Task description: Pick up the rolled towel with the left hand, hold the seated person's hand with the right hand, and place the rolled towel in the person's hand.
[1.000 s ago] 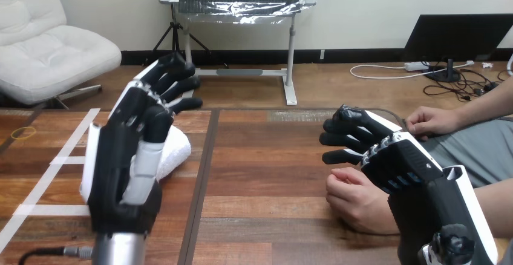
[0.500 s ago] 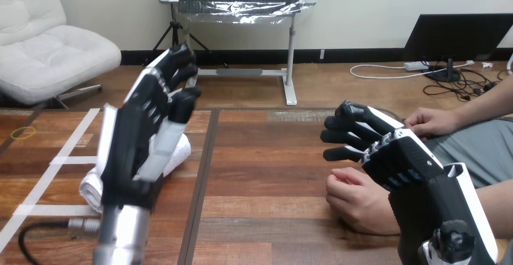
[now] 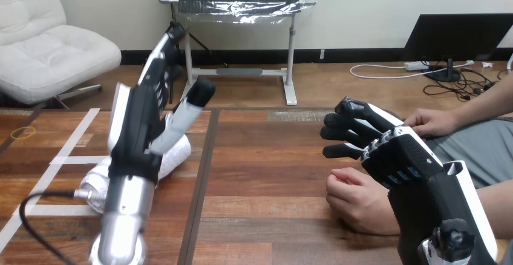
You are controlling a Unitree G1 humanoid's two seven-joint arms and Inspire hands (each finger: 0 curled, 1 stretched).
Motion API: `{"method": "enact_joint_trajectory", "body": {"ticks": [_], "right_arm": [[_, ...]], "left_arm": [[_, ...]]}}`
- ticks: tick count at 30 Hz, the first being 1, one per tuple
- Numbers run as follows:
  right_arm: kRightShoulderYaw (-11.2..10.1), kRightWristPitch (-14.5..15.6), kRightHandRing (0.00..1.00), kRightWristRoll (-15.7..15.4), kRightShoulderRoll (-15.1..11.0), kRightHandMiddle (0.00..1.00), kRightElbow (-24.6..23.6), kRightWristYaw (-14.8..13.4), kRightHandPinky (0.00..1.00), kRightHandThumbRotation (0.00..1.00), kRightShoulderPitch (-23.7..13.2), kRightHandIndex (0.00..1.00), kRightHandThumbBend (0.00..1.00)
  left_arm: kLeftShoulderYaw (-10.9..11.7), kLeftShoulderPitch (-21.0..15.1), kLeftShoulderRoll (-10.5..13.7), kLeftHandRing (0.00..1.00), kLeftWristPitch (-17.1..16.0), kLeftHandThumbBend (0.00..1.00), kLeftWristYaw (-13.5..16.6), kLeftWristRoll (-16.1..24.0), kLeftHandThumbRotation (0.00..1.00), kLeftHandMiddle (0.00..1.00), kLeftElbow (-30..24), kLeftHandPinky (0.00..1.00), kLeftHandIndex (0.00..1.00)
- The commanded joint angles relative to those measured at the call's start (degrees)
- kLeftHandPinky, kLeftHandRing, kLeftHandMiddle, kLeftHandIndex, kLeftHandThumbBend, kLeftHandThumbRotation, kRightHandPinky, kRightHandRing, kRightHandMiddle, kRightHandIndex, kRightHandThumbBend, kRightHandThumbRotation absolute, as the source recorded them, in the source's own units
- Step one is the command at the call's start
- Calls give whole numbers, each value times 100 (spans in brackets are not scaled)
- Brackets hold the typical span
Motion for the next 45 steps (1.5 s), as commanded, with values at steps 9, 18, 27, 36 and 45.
{"method": "enact_joint_trajectory", "body": {"ticks": [9, 18, 27, 36, 45], "right_arm": [[-78, 11, 76, 4, 21, 79, -78, -47, 67, 100, -356, 81, 97], [-98, -3, 76, 20, 9, 79, -66, -40, 67, 100, -374, 81, 97], [-116, 14, 76, 59, -10, 79, -60, -27, 67, 100, -382, 81, 98], [-133, 38, 77, 55, -19, 79, -79, -31, 68, 100, -379, 81, 98], [-135, 40, 77, 97, -24, 78, -83, -19, 68, 100, -374, 80, 98]], "left_arm": [[-15, -1424, 377, 100, 292, 86, 429, 407, 73, 100, 1389, 100, 100], [-87, -2108, 528, 100, 316, 82, 606, 558, 67, 100, 2474, 98, 100], [-181, -2800, 651, 100, 311, 83, 808, 706, 57, 100, 3624, 98, 100], [-312, -3401, 738, 100, 530, 86, 981, 931, 48, 100, 4615, 93, 100], [-673, -3835, 833, 99, 916, 88, 1329, 1408, 46, 100, 5335, 86, 100]]}}
